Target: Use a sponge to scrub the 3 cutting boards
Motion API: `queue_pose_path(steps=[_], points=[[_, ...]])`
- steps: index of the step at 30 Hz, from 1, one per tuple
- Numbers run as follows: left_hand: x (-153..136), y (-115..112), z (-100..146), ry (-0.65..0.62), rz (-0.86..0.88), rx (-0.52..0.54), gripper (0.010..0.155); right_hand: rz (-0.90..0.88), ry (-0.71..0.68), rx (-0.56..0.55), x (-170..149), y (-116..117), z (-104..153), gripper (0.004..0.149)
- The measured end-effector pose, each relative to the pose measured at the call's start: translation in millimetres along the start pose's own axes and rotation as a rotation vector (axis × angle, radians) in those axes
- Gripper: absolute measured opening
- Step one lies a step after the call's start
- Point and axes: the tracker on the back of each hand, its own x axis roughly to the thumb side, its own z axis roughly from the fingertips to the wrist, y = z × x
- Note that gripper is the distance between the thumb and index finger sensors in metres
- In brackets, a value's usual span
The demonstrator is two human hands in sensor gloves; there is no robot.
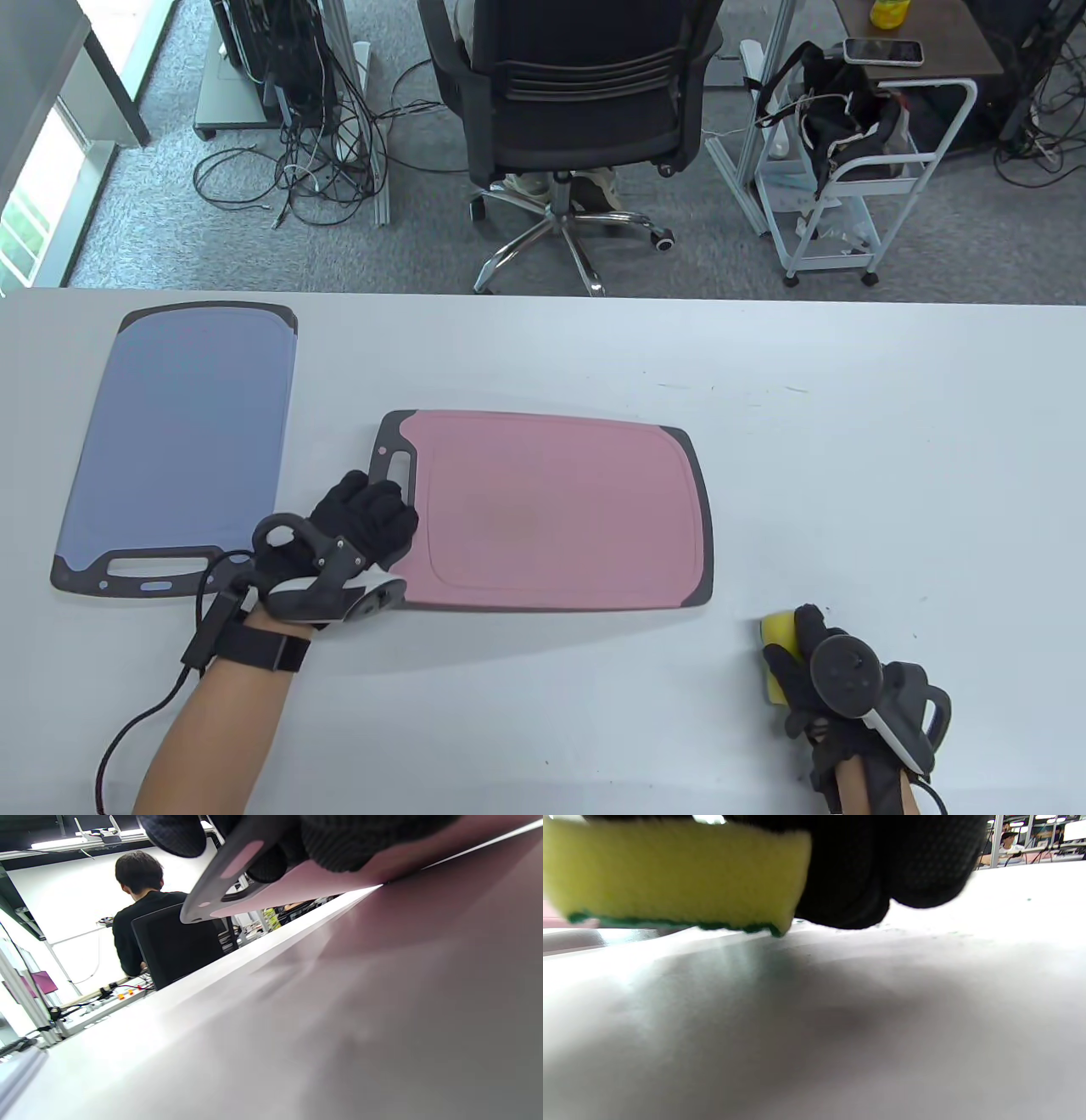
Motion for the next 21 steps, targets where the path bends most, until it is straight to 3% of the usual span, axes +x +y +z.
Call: queue_pose_path(steps=[5, 9, 15, 21], points=[[-23.6, -15.6, -51.1, 0.053, -0.072, -0.086, 0.049, -0.015, -0.014, -0.013, 1.7, 0.0, -0.5, 0.072], [-33.1, -28.7, -79.7, 0.101, -0.209, -0.18, 0.06, -0.033, -0.009, -0.008, -1.1, 0.4, -1.1, 0.072], [-31.9, -46.5, -95.7, 0.12, -0.292, -0.318, 0.08, -0.064, 0.009, 0.001, -6.3, 1.0, -1.1, 0.072], [-35.2, -53.1, -97.6, 0.179, -0.281, -0.491, 0.086, -0.063, -0.001, 0.009, -4.0, 1.6, -0.7, 0.072]])
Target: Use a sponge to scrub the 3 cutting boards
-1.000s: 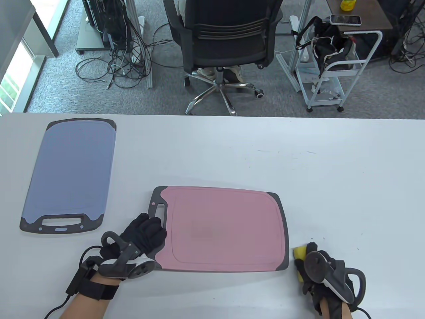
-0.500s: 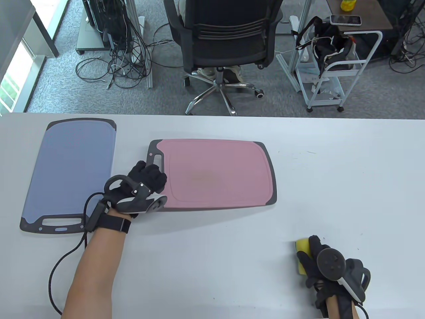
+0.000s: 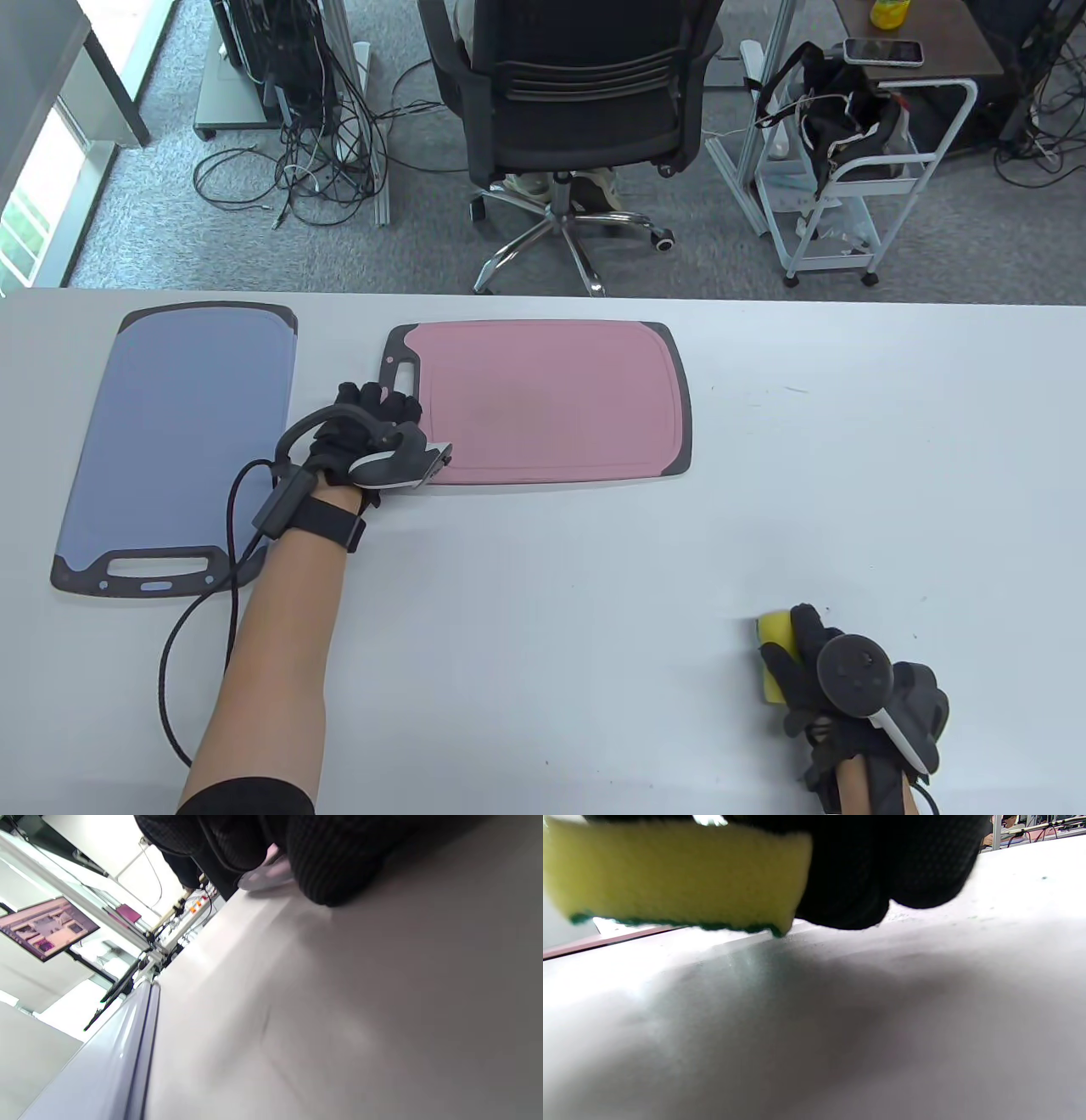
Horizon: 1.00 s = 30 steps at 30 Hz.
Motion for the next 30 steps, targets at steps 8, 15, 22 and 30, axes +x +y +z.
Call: queue_pose_path(steps=[8, 15, 22, 30], points=[[0.9, -16.0, 56.5, 0.063, 0.119, -0.065, 0.07, -0.025, -0.002, -0.004, -0.8, -1.4, 0.3, 0.072], [-28.5, -45.2, 137.5, 0.193, 0.331, -0.135, 0.075, -0.04, 0.003, -0.013, -0.9, -1.5, 2.8, 0.072], [-49.3, -108.4, 206.3, 0.365, 0.557, -0.24, 0.083, -0.083, -0.005, -0.038, 2.2, -2.8, 10.9, 0.072], [-56.4, -135.2, 226.0, 0.442, 0.734, -0.191, 0.073, -0.112, 0.015, -0.027, -2.0, -0.5, 14.4, 0.072]])
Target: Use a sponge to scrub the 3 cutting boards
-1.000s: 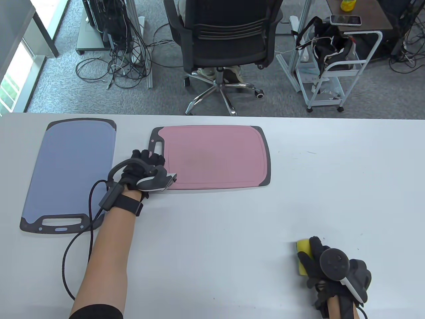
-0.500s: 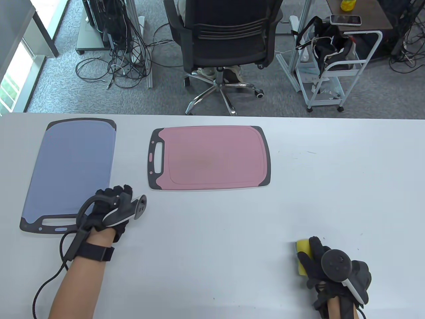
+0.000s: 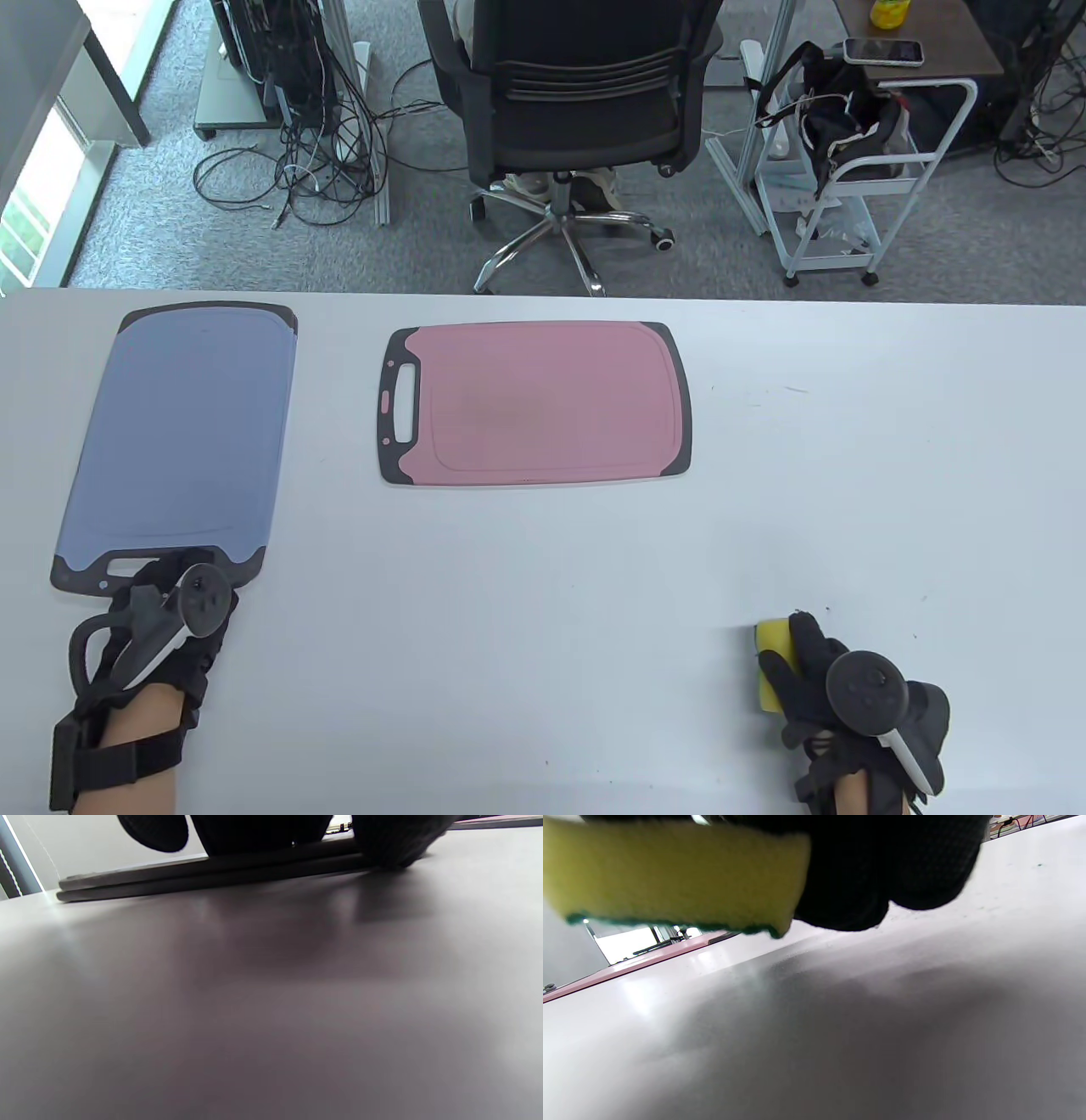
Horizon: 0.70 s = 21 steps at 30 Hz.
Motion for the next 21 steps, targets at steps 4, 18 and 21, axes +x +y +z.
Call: queue_pose_path(steps=[4, 18, 21], points=[[-3.0, -3.5, -7.7, -0.042, 0.01, -0.039, 0.07, 0.013, 0.011, 0.018, -1.7, 3.1, -2.8, 0.072], [-5.7, -0.9, -14.5, -0.208, 0.104, 0.058, 0.068, 0.033, -0.015, 0.028, 0.6, 6.7, -7.8, 0.072], [12.3, 11.7, -8.4, -0.22, 0.132, 0.23, 0.069, 0.033, -0.021, 0.023, 0.9, 6.0, -7.9, 0.072]])
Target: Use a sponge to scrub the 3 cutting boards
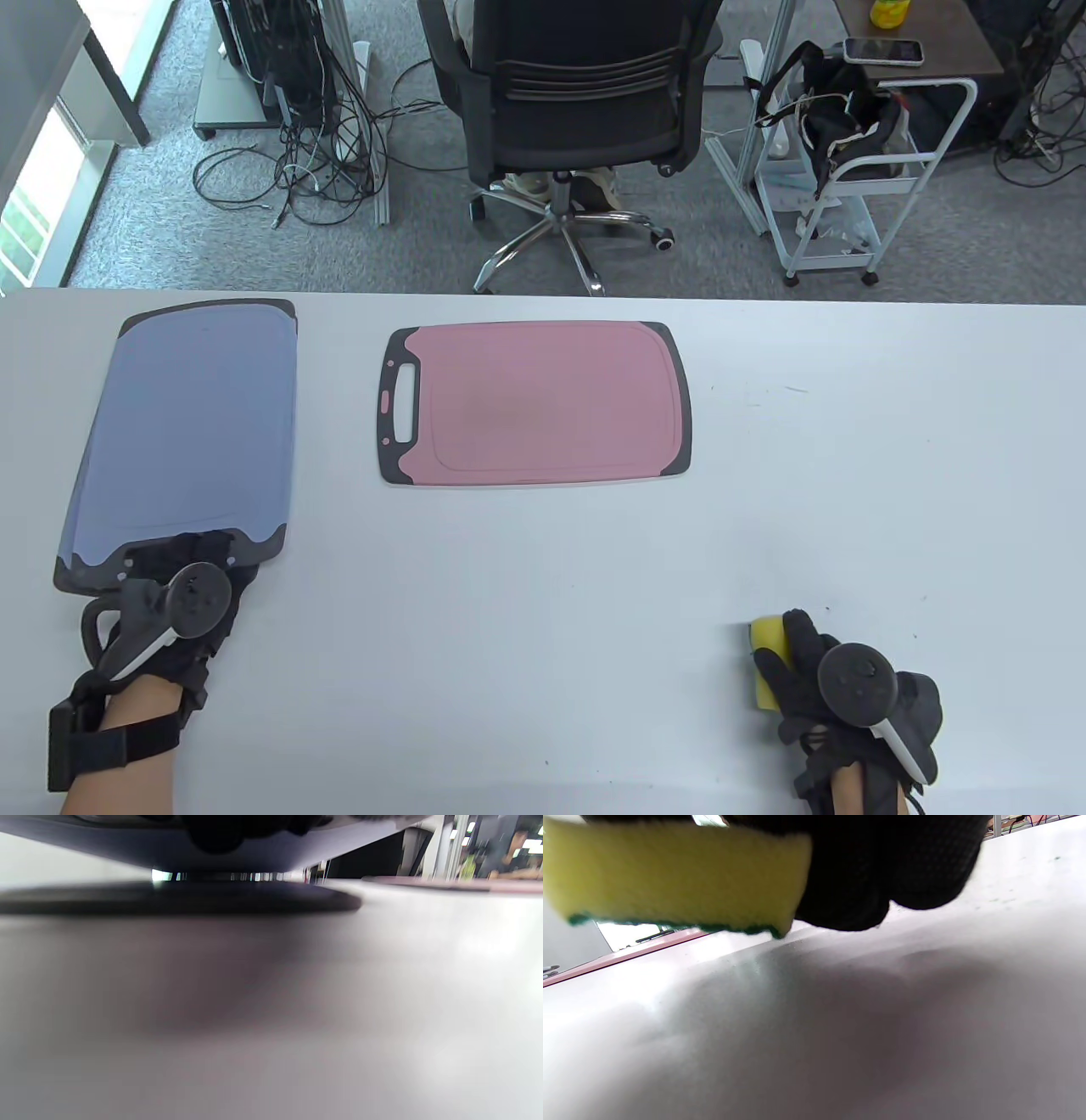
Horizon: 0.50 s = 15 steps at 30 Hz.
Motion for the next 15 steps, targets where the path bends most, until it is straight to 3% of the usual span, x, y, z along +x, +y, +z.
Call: queue_pose_path(steps=[2, 8, 15], points=[[14.4, 10.2, -0.9, -0.026, 0.059, 0.171, 0.067, -0.002, -0.005, -0.003, -0.3, 0.4, -0.5, 0.072], [38.6, 35.4, 0.0, 0.095, 0.321, 0.369, 0.062, -0.006, -0.013, -0.012, -1.1, 0.4, 1.0, 0.072], [24.2, 52.8, 27.3, 0.172, 0.709, 0.634, 0.053, -0.021, -0.011, -0.01, -2.1, 0.0, 2.3, 0.072]])
